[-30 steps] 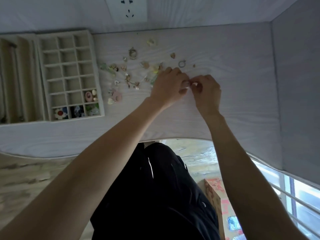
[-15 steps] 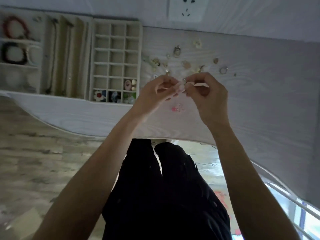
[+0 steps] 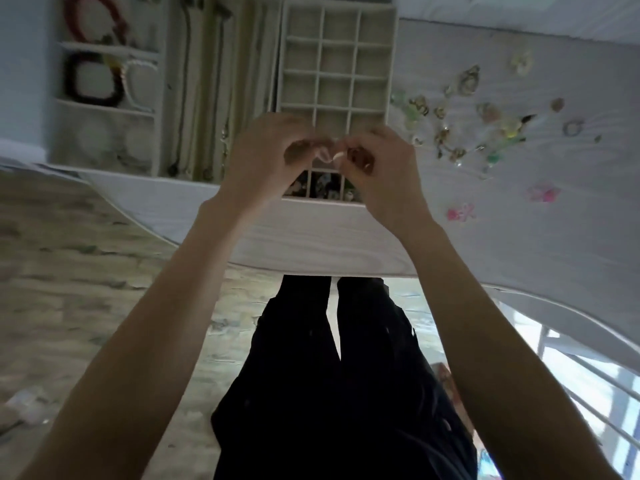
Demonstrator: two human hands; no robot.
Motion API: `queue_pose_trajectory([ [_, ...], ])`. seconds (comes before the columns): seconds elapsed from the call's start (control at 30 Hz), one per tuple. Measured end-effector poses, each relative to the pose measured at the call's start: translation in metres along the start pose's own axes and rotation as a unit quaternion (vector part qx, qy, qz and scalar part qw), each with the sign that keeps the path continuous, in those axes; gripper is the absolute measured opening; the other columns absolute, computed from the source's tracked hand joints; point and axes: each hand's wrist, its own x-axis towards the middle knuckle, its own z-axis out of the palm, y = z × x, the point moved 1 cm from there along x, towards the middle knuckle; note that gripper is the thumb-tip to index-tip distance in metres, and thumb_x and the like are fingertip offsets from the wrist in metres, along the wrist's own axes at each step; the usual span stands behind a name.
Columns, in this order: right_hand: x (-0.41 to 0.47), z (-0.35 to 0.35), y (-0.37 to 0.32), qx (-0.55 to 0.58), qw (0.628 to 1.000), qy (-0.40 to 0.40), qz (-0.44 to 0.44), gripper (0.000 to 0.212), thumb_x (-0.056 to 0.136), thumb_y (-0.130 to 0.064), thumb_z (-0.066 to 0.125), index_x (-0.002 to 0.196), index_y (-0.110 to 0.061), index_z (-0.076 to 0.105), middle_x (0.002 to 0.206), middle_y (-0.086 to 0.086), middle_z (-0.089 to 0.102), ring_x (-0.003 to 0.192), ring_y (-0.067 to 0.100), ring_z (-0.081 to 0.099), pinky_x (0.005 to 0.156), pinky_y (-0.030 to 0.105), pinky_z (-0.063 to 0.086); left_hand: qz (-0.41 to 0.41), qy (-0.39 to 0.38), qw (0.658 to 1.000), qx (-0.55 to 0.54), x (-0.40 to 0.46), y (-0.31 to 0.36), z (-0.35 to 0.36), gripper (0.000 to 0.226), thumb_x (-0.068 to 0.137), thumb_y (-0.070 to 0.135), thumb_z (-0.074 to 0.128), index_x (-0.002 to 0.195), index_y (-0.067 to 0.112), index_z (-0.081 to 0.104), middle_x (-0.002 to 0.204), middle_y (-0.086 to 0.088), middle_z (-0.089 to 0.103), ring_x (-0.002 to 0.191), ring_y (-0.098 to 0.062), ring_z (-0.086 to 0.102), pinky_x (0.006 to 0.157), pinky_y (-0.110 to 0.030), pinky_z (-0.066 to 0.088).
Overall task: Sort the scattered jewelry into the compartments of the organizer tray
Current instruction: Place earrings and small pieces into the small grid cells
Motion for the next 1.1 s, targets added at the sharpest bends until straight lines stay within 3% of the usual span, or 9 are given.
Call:
queue_pose_trajectory([
  [0.1, 0.0, 0.005, -0.001, -0.06, 0.998, 0.013, 0.001, 0.018, 0.083, -0.012, 0.067, 0.101, -0.011, 0.071, 0.098, 0.001, 0.05, 0.076, 0.008, 0.046, 0.069, 0.011, 0.035, 0.039, -0.029, 0.997, 0.053, 0.009, -0.006, -0.005, 0.022, 0.092, 0.028, 0.06, 0.109, 0.021, 0.071, 0.102, -0.002, 0.067, 0.096, -0.022, 0.056, 0.078, -0.024, 0.036],
  [0.2, -0.005, 0.001, -0.001, -0.084, 0.995, 0.05, -0.006, 0.027, 0.084, -0.011, 0.064, 0.11, -0.012, 0.068, 0.108, 0.009, 0.054, 0.07, 0.004, 0.046, 0.072, 0.022, 0.045, 0.059, -0.016, 0.995, 0.084, 0.008, -0.011, -0.006, 0.024, 0.092, 0.022, 0.059, 0.114, 0.017, 0.067, 0.11, -0.007, 0.062, 0.104, -0.026, 0.055, 0.083, -0.027, 0.039],
  [0.27, -0.009, -0.005, 0.001, -0.08, 0.994, 0.08, -0.011, 0.025, 0.085, -0.008, 0.059, 0.107, -0.012, 0.068, 0.106, 0.008, 0.055, 0.063, -0.004, 0.045, 0.067, 0.005, 0.038, 0.064, 0.016, 0.993, 0.095, 0.003, -0.015, -0.008, 0.02, 0.093, 0.019, 0.057, 0.109, 0.015, 0.068, 0.107, -0.007, 0.061, 0.102, -0.025, 0.055, 0.085, -0.023, 0.037],
  [0.33, -0.013, -0.008, 0.003, -0.087, 0.991, 0.096, -0.014, 0.022, 0.084, -0.007, 0.056, 0.101, -0.012, 0.07, 0.103, 0.007, 0.056, 0.066, -0.008, 0.046, 0.061, 0.002, 0.033, 0.073, 0.031, 0.989, 0.123, -0.003, -0.016, -0.008, 0.02, 0.094, 0.02, 0.054, 0.105, 0.016, 0.07, 0.105, -0.005, 0.062, 0.099, -0.025, 0.055, 0.086, -0.024, 0.037],
  [0.43, -0.013, -0.004, 0.003, -0.105, 0.988, 0.107, -0.03, 0.019, 0.085, -0.012, 0.054, 0.094, -0.011, 0.071, 0.101, 0.008, 0.058, 0.074, 0.005, 0.05, 0.061, 0.009, 0.036, 0.097, 0.034, 0.981, 0.166, -0.011, -0.014, -0.001, 0.022, 0.092, 0.02, 0.052, 0.103, 0.017, 0.071, 0.103, -0.003, 0.065, 0.099, -0.029, 0.055, 0.087, -0.036, 0.041],
  [0.57, -0.005, 0.008, 0.0, -0.161, 0.979, 0.104, -0.068, 0.012, 0.084, -0.017, 0.06, 0.087, -0.013, 0.071, 0.098, 0.007, 0.058, 0.085, 0.023, 0.053, 0.057, 0.04, 0.051, 0.117, 0.036, 0.969, 0.213, -0.016, -0.009, 0.011, 0.024, 0.091, 0.022, 0.052, 0.104, 0.018, 0.071, 0.106, -0.002, 0.064, 0.104, -0.026, 0.043, 0.086, -0.036, 0.032],
  [0.73, 0.01, 0.017, -0.013, -0.271, 0.952, 0.095, -0.108, 0.007, 0.072, -0.011, 0.074, 0.07, -0.008, 0.069, 0.088, 0.012, 0.061, 0.081, 0.03, 0.058, 0.057, 0.028, 0.045, 0.108, 0.032, 0.958, 0.265, -0.014, -0.002, 0.011, 0.027, 0.091, 0.023, 0.046, 0.102, 0.021, 0.071, 0.104, 0.001, 0.064, 0.1, -0.023, 0.041, 0.08, -0.034, 0.026],
  [0.93, 0.019, 0.019, -0.014, -0.42, 0.897, 0.061, -0.122, 0.009, 0.065, -0.009, 0.075, 0.068, -0.012, 0.067, 0.08, 0.008, 0.061, 0.076, 0.027, 0.057, 0.065, 0.032, 0.043, 0.173, 0.029, 0.937, 0.301, -0.01, 0.0, 0.009, 0.026, 0.088, 0.021, 0.048, 0.091, 0.02, 0.073, 0.092, 0.009, 0.069, 0.092, -0.024, 0.056, 0.079, -0.034, 0.025],
  [1.1, 0.022, 0.013, -0.013, -0.399, 0.909, 0.056, -0.106, 0.01, 0.062, -0.01, 0.075, 0.067, -0.01, 0.067, 0.079, 0.01, 0.06, 0.079, 0.03, 0.057, 0.068, 0.034, 0.045, 0.166, 0.027, 0.936, 0.311, -0.013, 0.001, 0.014, 0.027, 0.094, 0.023, 0.043, 0.093, 0.016, 0.069, 0.095, 0.006, 0.068, 0.094, -0.023, 0.058, 0.082, -0.035, 0.023],
])
